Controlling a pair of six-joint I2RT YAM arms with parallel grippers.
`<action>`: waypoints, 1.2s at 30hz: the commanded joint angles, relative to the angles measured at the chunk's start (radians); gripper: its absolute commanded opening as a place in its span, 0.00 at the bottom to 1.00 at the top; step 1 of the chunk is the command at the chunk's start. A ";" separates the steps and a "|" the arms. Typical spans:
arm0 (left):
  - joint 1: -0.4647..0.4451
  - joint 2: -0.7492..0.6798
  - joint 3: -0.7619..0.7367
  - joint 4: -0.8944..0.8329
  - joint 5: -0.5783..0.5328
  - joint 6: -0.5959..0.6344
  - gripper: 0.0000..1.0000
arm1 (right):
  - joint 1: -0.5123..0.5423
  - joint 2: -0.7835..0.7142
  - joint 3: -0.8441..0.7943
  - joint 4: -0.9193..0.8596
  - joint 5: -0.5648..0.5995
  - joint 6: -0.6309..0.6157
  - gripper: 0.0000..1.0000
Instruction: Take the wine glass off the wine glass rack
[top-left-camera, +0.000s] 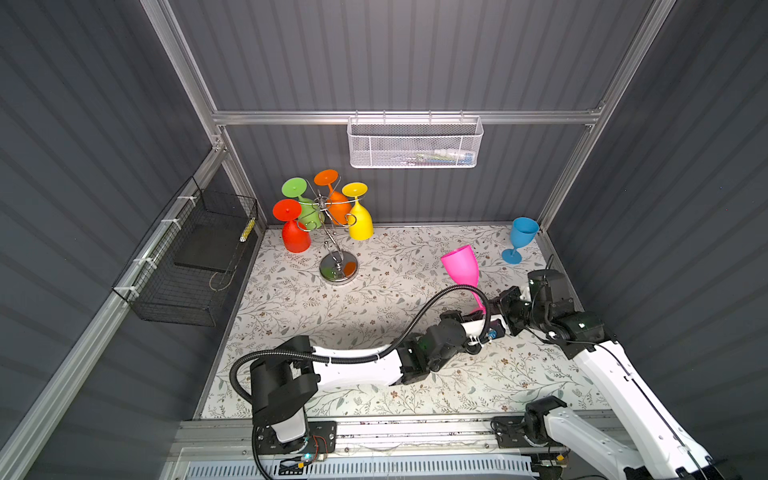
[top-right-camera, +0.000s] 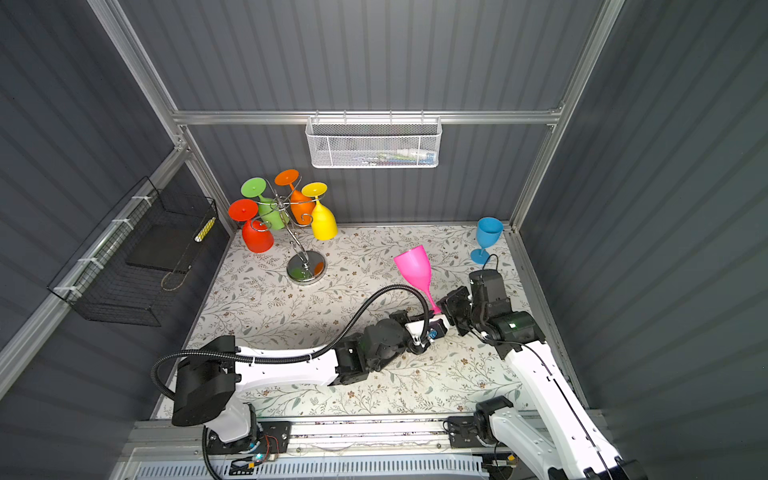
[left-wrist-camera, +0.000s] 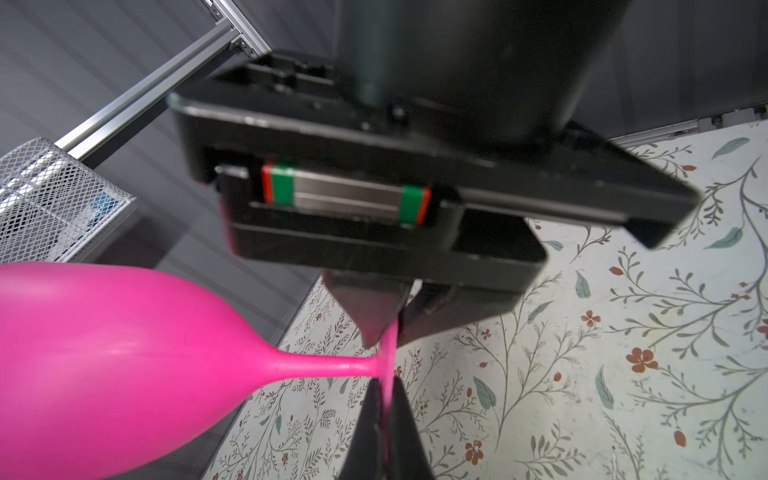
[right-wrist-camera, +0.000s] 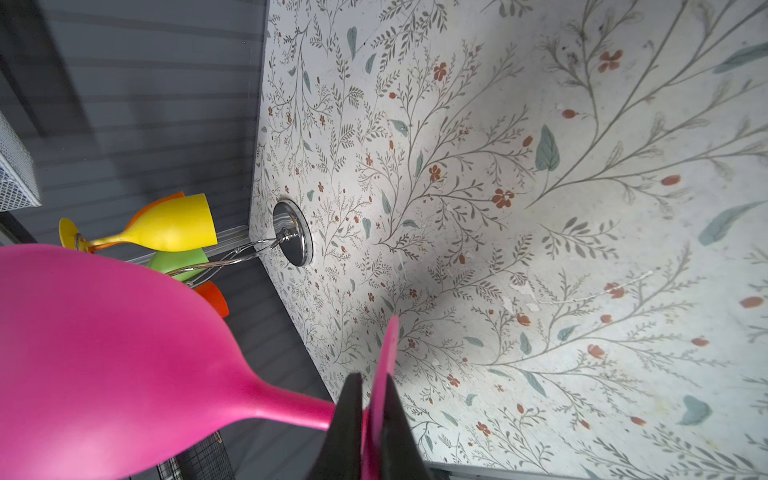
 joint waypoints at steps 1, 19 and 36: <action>0.001 -0.042 0.001 0.098 -0.055 -0.007 0.00 | -0.009 -0.013 -0.033 -0.021 0.062 -0.030 0.00; 0.095 -0.194 0.316 -0.647 0.025 -0.406 0.96 | -0.012 -0.028 -0.164 0.331 0.133 -0.143 0.00; 0.271 0.085 1.019 -1.252 0.500 -0.813 0.82 | -0.029 -0.193 -0.494 0.965 0.263 -0.331 0.00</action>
